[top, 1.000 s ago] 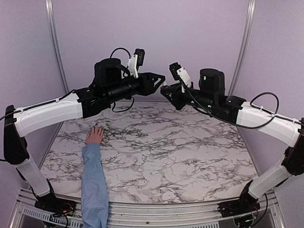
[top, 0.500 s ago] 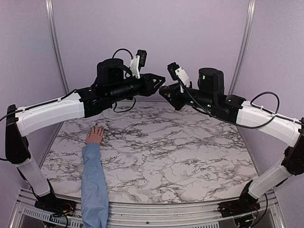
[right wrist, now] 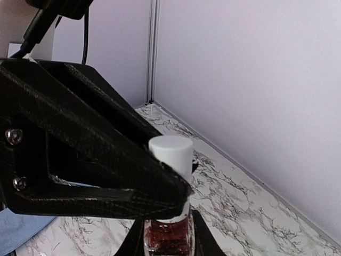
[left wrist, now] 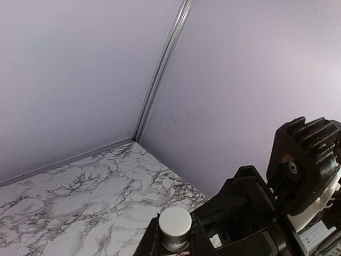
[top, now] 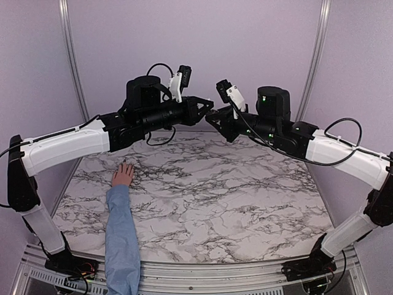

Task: Paint the nails
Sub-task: Screw the nail polish bottle.

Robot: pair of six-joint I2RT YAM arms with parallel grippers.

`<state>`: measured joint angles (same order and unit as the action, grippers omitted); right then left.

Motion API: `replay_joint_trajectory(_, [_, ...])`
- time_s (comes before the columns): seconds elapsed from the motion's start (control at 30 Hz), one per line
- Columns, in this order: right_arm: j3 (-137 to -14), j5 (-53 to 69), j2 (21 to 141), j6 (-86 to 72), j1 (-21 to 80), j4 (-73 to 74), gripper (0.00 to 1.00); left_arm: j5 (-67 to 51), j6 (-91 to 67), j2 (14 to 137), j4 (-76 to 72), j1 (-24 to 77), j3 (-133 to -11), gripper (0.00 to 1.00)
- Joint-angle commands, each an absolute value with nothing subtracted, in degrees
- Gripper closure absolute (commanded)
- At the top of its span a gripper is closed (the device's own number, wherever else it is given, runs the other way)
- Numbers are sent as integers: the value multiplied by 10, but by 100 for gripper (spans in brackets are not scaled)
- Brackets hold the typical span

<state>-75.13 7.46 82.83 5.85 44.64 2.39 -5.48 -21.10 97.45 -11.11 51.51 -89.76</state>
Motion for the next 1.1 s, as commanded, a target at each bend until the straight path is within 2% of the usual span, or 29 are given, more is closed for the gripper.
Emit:
replay_joint_trajectory(0.0, [-796, 138, 827, 60, 453, 8, 100, -115, -179, 958, -111, 515, -882, 100])
replay_joint_trajectory(0.27, [-815, 266, 818, 59, 452, -23, 100, -244, -141, 934, -118, 489, -832, 100])
replay_joint_trajectory(0.73, [-860, 471, 811, 62, 446, -29, 100, -515, -52, 924, -111, 453, -816, 99])
replay_joint_trajectory(0.93, [-870, 519, 816, 36, 447, -47, 100, -558, -36, 925, -93, 450, -821, 95])
replay_joint_trajectory(1.07, [-864, 500, 817, 52, 447, -32, 100, -517, -57, 920, -91, 441, -827, 86])
